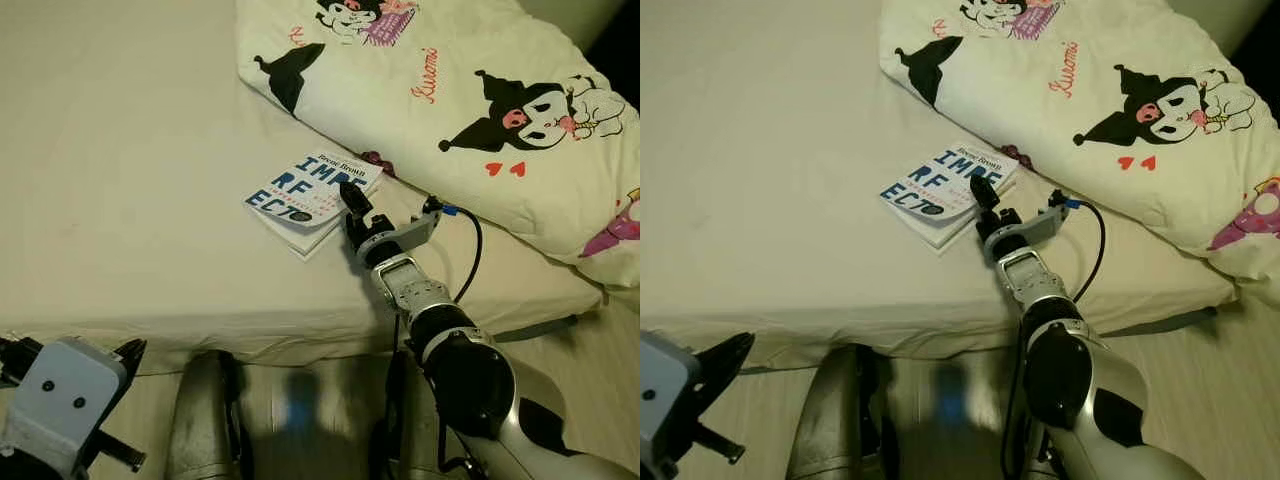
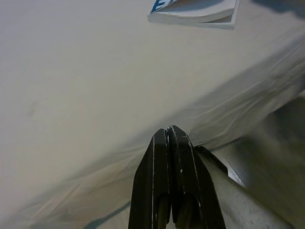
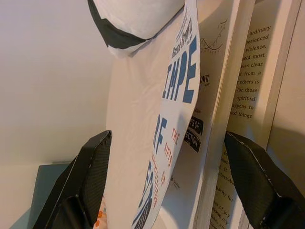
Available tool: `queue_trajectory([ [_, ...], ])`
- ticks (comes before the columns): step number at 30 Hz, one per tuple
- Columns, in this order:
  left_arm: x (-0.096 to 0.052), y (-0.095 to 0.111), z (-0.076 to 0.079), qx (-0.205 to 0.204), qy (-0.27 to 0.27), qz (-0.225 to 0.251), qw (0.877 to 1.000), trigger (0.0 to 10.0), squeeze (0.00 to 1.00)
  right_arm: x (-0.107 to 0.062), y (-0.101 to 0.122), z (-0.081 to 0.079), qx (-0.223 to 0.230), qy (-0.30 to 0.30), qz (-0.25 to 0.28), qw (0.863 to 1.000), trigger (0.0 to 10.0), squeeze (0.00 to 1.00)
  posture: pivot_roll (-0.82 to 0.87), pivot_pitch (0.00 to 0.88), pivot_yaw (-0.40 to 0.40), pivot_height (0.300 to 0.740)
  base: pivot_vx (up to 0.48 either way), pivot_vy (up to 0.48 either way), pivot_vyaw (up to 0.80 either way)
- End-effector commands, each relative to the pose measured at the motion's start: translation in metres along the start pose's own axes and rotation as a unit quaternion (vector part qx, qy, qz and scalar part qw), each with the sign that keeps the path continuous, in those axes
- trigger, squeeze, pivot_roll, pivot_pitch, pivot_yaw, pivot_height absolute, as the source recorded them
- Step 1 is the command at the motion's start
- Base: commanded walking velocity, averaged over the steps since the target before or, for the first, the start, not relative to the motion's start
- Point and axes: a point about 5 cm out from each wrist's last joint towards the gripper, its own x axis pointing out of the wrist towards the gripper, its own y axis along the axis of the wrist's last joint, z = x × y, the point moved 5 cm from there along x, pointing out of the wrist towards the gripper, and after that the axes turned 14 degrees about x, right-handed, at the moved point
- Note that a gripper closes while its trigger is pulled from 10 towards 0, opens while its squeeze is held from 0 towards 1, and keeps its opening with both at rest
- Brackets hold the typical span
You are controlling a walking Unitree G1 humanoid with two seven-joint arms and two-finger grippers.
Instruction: Clean up the room
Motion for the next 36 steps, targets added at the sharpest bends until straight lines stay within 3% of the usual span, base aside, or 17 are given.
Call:
queue_trajectory([
  [1,-0.003,0.001,0.003,0.002,-0.011,-0.005,1.000,10.0,0.00,-0.007,-0.010,0.016,0.017,-0.019,-0.012,1.000,8.5,0.00,0.33,0.463,0.007,0.519,0.000,0.000,0.00],
  [2,-0.003,0.001,0.003,0.002,-0.011,-0.005,1.000,10.0,0.00,-0.007,-0.010,0.016,0.017,-0.019,-0.012,1.000,8.5,0.00,0.33,0.463,0.007,0.519,0.000,0.000,0.00],
  [3,-0.003,0.001,0.003,0.003,-0.011,-0.006,1.000,10.0,0.00,-0.010,-0.011,0.022,0.021,-0.025,-0.013,0.999,0.4,0.00,0.33,0.465,0.010,0.519,0.000,0.000,0.00],
  [6,-0.003,0.001,0.003,0.004,-0.011,-0.006,1.000,10.0,0.00,-0.011,-0.012,0.024,0.022,-0.028,-0.014,0.999,0.0,0.00,0.33,0.466,0.011,0.519,0.000,0.000,0.00],
  [26,-0.001,-0.001,0.002,0.008,-0.012,-0.007,1.000,10.0,0.00,-0.014,-0.009,0.030,0.016,-0.045,-0.007,0.999,0.0,0.00,0.33,0.458,0.011,0.519,0.000,0.000,0.00],
  [29,0.004,-0.004,0.002,0.006,-0.010,-0.005,1.000,10.0,0.00,-0.014,-0.021,0.031,-0.040,-0.048,-0.057,0.996,0.0,0.00,0.28,0.454,0.007,0.519,0.000,0.000,0.00],
  [32,0.006,-0.005,0.002,0.005,-0.009,-0.005,1.000,10.0,0.00,-0.014,-0.026,0.032,-0.061,-0.049,-0.076,0.994,0.0,0.00,0.28,0.454,0.007,0.519,0.000,0.000,0.00],
  [34,0.017,-0.010,0.004,-0.008,-0.001,0.000,1.000,10.0,0.00,-0.015,-0.051,0.029,-0.146,-0.028,-0.173,0.974,0.0,0.00,0.20,0.431,-0.015,0.519,0.000,0.000,0.00],
  [35,0.017,-0.010,0.004,-0.008,-0.001,0.000,1.000,10.0,0.00,-0.015,-0.051,0.029,-0.146,-0.028,-0.173,0.974,0.0,0.00,0.20,0.431,-0.015,0.519,0.000,0.000,0.00],
  [36,0.025,-0.015,0.005,-0.022,0.006,0.000,1.000,10.0,0.00,-0.016,-0.060,0.025,-0.171,-0.012,-0.211,0.962,0.0,0.00,0.16,0.410,-0.015,0.519,0.000,0.000,0.00],
])
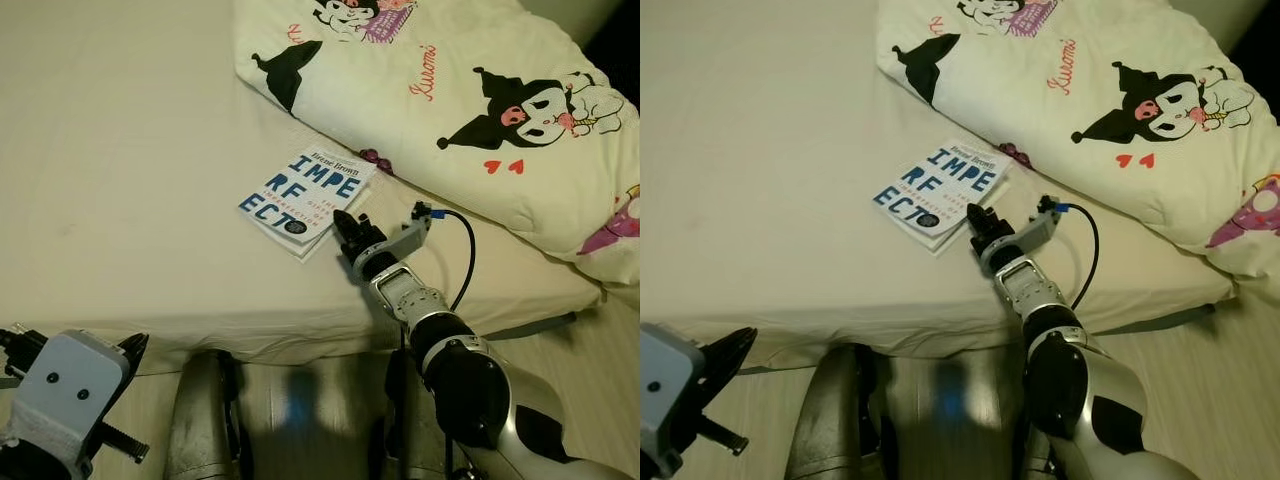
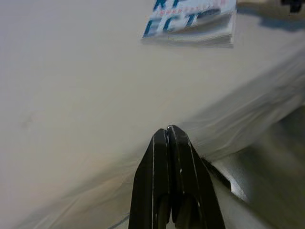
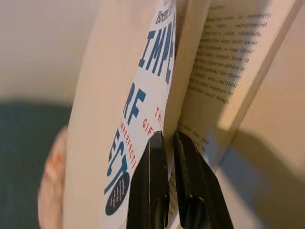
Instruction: Clean up the room
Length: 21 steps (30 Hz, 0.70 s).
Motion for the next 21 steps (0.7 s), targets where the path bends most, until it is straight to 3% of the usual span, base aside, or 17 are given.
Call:
queue_trajectory([
  [1,0.007,-0.012,0.007,-0.024,0.003,-0.015,1.000,10.0,0.00,0.001,-0.028,-0.001,-0.029,0.016,-0.080,0.996,0.0,0.00,0.15,0.401,-0.015,0.519,0.000,0.000,0.00],
  [2,0.015,-0.016,0.008,-0.042,0.010,-0.015,0.999,10.0,0.00,0.001,-0.028,-0.006,-0.032,0.030,-0.086,0.995,0.0,0.00,0.12,0.386,-0.013,0.519,0.000,0.000,0.00],
  [6,0.021,-0.019,0.009,-0.052,0.014,-0.016,0.998,10.0,0.00,0.001,-0.028,-0.007,-0.032,0.037,-0.087,0.995,0.0,0.00,0.12,0.382,-0.013,0.519,0.000,0.000,0.00],
  [8,0.037,-0.026,0.008,-0.096,0.029,-0.017,0.995,10.0,0.00,-0.003,-0.030,-0.011,-0.063,0.061,-0.117,0.989,0.0,0.00,0.07,0.337,-0.007,0.519,0.000,0.000,0.00],
  [9,0.037,-0.026,0.008,-0.096,0.029,-0.017,0.995,10.0,0.00,-0.003,-0.030,-0.011,-0.063,0.061,-0.117,0.989,0.0,0.00,0.07,0.337,-0.007,0.519,0.000,0.000,0.00],
  [11,0.047,-0.033,0.007,-0.146,0.039,-0.021,0.988,10.0,0.00,-0.009,-0.032,-0.011,-0.096,0.081,-0.149,0.981,0.0,0.00,0.05,0.322,-0.005,0.519,0.000,0.000,0.00],
  [13,0.047,-0.033,0.007,-0.146,0.039,-0.021,0.988,10.0,0.00,-0.009,-0.032,-0.011,-0.096,0.081,-0.149,0.981,0.0,0.00,0.05,0.322,-0.005,0.519,0.000,0.000,0.00],
  [15,0.055,-0.044,0.017,-0.242,0.016,-0.029,0.970,10.0,0.00,-0.021,-0.029,-0.010,-0.123,0.107,-0.177,0.970,0.0,0.00,0.04,0.300,-0.007,0.519,0.000,0.000,0.00],
  [16,0.055,-0.044,0.017,-0.242,0.016,-0.029,0.970,10.0,0.00,-0.021,-0.029,-0.010,-0.123,0.107,-0.177,0.970,0.0,0.00,0.04,0.300,-0.007,0.519,0.000,0.000,0.00],
  [17,0.059,-0.048,0.021,-0.278,0.003,-0.027,0.960,10.0,0.96,-0.028,-0.028,-0.010,-0.134,0.121,-0.193,0.964,0.0,0.00,0.04,0.295,-0.007,0.519,0.000,0.000,0.00],
  [21,0.080,-0.070,0.033,-0.324,-0.048,-0.037,0.944,10.0,1.00,-0.056,-0.031,-0.008,-0.153,0.155,-0.252,0.943,0.0,0.00,0.02,0.291,0.000,0.519,0.000,0.000,0.00],
])
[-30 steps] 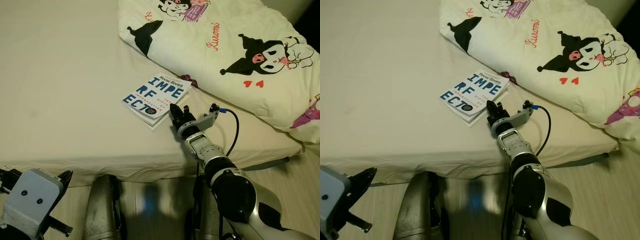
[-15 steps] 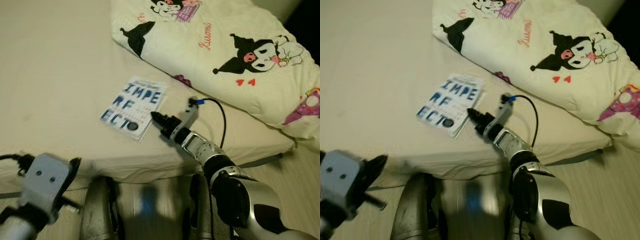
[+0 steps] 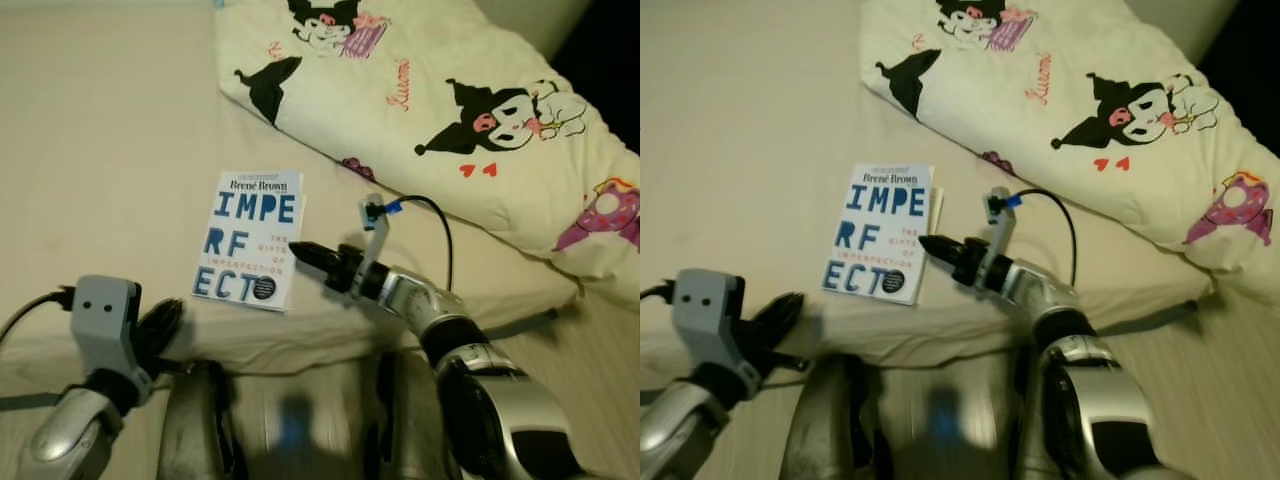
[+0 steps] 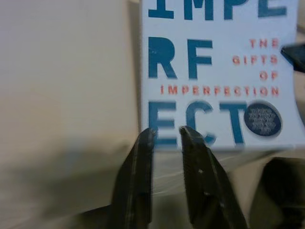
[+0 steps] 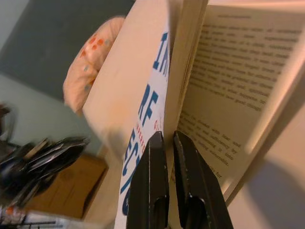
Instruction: Clean up the room
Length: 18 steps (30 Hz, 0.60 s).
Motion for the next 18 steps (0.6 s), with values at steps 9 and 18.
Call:
queue_trajectory([
  [9,0.022,-0.017,-0.015,-0.095,-0.057,0.006,0.994,10.0,1.00,-0.023,-0.014,-0.012,-0.007,0.044,-0.055,0.998,0.0,0.00,0.01,0.299,0.013,0.519,0.000,0.000,0.00],
  [18,0.021,-0.020,-0.002,-0.236,-0.136,0.012,0.962,10.0,0.00,-0.035,-0.011,-0.021,0.000,0.057,-0.048,0.997,0.0,0.00,0.01,0.296,0.015,0.519,0.000,0.000,0.00],
])
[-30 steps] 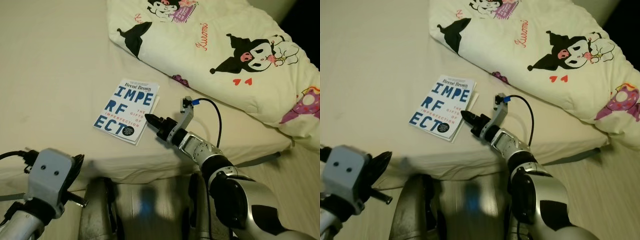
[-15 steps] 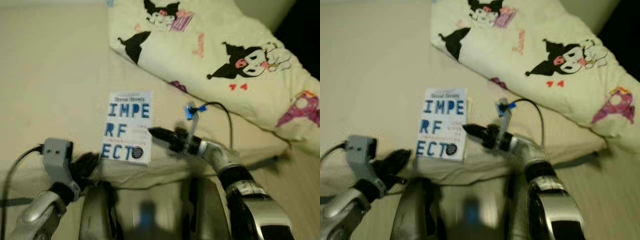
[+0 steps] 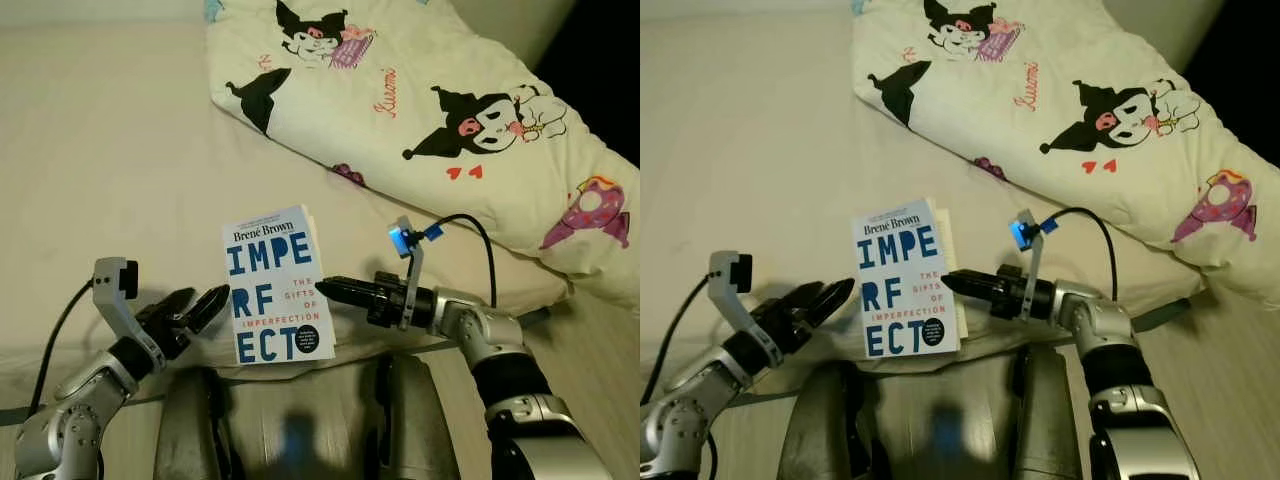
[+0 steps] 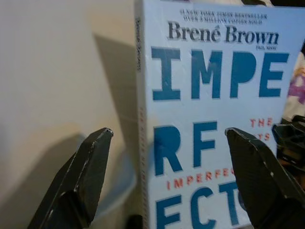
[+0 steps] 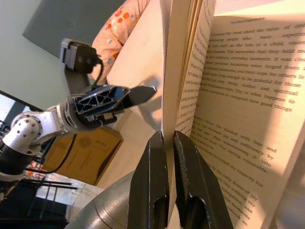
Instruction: Clean up the room
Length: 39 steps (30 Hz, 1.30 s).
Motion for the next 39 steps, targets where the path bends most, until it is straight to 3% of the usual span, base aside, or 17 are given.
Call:
queue_trajectory([
  [1,-0.008,-0.010,-0.003,-0.034,-0.003,-0.014,0.999,10.0,0.00,0.001,-0.001,-0.007,0.003,0.022,0.003,1.000,0.0,0.00,0.01,0.296,0.015,0.519,0.000,0.000,0.00],
  [3,-0.014,-0.025,0.008,-0.107,-0.042,-0.028,0.993,10.0,0.00,0.000,0.002,-0.015,0.006,0.042,0.006,0.999,0.0,0.00,0.01,0.293,0.014,0.519,0.000,0.000,0.00],
  [5,-0.015,-0.038,0.018,-0.140,-0.060,-0.036,0.988,10.0,0.00,0.000,0.004,-0.023,0.009,0.062,0.008,0.998,0.0,0.00,0.01,0.293,0.011,0.519,0.000,0.000,0.00],
  [11,-0.009,-0.052,0.025,-0.138,-0.059,-0.041,0.988,10.0,0.00,0.002,0.007,-0.037,0.014,0.097,0.007,0.995,0.0,0.00,0.01,0.289,0.006,0.519,0.000,0.000,0.00],
  [13,-0.002,-0.058,0.019,-0.119,-0.027,-0.035,0.992,10.0,0.00,0.002,0.012,-0.052,0.020,0.134,0.009,0.991,0.0,0.00,0.00,0.287,0.004,0.519,0.000,0.000,0.00],
  [20,0.003,-0.059,0.006,-0.109,0.015,-0.025,0.994,10.0,0.00,0.000,0.014,-0.065,0.025,0.160,0.007,0.987,0.0,0.00,0.00,0.283,0.001,0.519,0.000,0.000,0.00],
  [27,0.001,-0.045,-0.013,-0.146,0.045,0.017,0.988,10.0,0.00,-0.006,0.007,-0.077,0.031,0.178,-0.013,0.983,0.0,0.00,-0.01,0.278,-0.001,0.519,0.000,0.000,0.00],
  [29,-0.004,-0.038,-0.019,-0.184,0.049,0.043,0.981,10.0,0.00,-0.010,0.006,-0.079,0.035,0.180,-0.013,0.983,0.0,0.00,-0.01,0.274,-0.002,0.519,0.000,0.000,0.00],
  [32,-0.007,-0.039,-0.013,-0.222,0.027,0.051,0.973,10.0,0.00,-0.011,0.010,-0.082,0.040,0.186,-0.003,0.982,0.0,0.00,0.00,0.273,-0.001,0.519,0.000,0.000,0.00],
  [33,-0.008,-0.040,-0.008,-0.253,0.014,0.058,0.966,10.0,0.00,-0.012,0.012,-0.084,0.042,0.190,0.002,0.981,0.0,0.00,-0.01,0.273,-0.001,0.519,0.000,0.000,0.00],
  [34,-0.008,-0.040,-0.008,-0.253,0.014,0.058,0.966,10.0,0.00,-0.012,0.012,-0.084,0.042,0.190,0.002,0.981,0.0,0.00,-0.01,0.273,-0.001,0.519,0.000,0.000,0.00],
  [35,-0.010,-0.043,0.002,-0.301,-0.009,0.066,0.951,10.0,0.00,-0.012,0.016,-0.087,0.043,0.196,0.008,0.980,0.0,0.00,-0.01,0.274,0.000,0.519,0.000,0.000,0.00],
  [36,-0.012,-0.044,0.008,-0.320,-0.024,0.072,0.944,10.0,0.00,-0.012,0.017,-0.089,0.044,0.198,0.011,0.979,0.0,0.00,-0.01,0.274,0.001,0.519,0.000,0.000,0.00],
  [39,-0.015,-0.040,0.014,-0.345,-0.041,0.087,0.934,10.0,0.00,-0.013,0.018,-0.090,0.045,0.200,0.013,0.979,0.0,0.00,-0.01,0.273,0.000,0.519,0.000,0.000,0.00],
])
